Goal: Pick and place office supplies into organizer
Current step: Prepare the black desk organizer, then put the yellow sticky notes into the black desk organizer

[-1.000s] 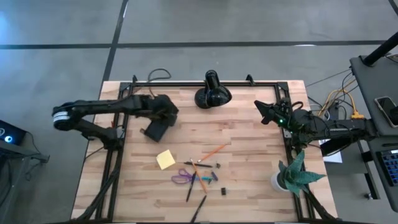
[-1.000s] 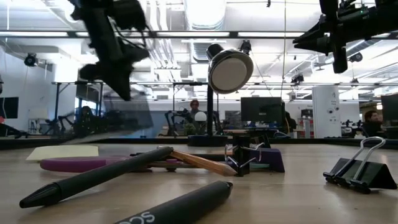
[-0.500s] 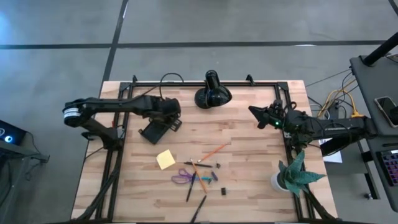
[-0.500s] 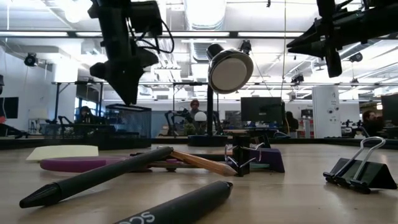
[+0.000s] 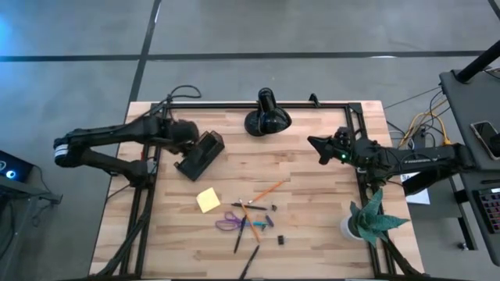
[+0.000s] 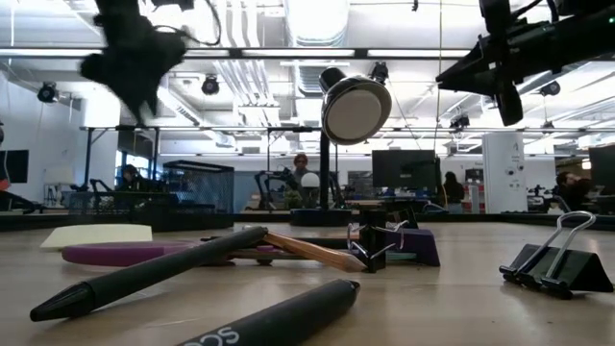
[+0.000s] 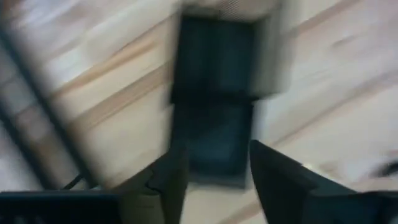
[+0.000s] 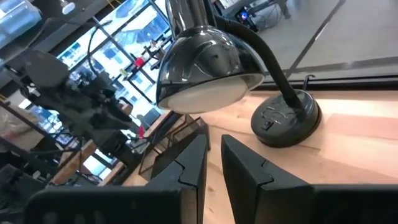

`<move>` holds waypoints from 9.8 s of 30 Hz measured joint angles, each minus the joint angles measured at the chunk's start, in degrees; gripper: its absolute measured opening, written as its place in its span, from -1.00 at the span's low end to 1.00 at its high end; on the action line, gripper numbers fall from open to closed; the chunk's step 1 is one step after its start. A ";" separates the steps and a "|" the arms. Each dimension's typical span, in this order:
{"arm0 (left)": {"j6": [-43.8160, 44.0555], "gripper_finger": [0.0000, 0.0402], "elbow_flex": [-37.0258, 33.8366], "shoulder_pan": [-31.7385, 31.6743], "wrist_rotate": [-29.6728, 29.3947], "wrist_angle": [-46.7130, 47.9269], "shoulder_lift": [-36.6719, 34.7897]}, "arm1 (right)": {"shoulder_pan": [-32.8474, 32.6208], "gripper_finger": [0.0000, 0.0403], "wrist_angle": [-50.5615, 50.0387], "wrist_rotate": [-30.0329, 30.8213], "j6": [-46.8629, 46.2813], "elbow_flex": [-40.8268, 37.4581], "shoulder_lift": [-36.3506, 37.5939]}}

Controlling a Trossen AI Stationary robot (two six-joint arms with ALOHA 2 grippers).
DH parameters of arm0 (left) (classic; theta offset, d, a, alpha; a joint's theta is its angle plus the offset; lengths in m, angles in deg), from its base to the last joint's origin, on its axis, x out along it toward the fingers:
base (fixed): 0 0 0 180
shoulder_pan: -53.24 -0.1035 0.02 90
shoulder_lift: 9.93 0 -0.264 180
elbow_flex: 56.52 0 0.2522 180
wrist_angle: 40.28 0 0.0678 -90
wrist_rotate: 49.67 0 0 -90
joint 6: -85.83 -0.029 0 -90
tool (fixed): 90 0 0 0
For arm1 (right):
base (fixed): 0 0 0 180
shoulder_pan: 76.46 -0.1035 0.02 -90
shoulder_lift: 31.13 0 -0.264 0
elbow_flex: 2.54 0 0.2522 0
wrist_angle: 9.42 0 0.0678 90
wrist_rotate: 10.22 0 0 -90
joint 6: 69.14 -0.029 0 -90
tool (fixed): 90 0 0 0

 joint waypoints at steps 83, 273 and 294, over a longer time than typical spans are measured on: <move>19.54 -0.93 -21.28 14.55 -7.58 -18.99 -0.81 | -0.02 -0.79 17.13 -23.49 -7.10 0.86 -24.61; -10.51 -0.94 -33.27 12.63 -3.70 -45.36 -24.29 | 4.65 -0.79 -19.69 -19.82 7.71 52.61 -78.13; -14.69 -0.90 -33.23 15.21 15.87 -42.03 -17.49 | 0.27 -0.79 -18.70 -38.91 10.87 52.68 -71.39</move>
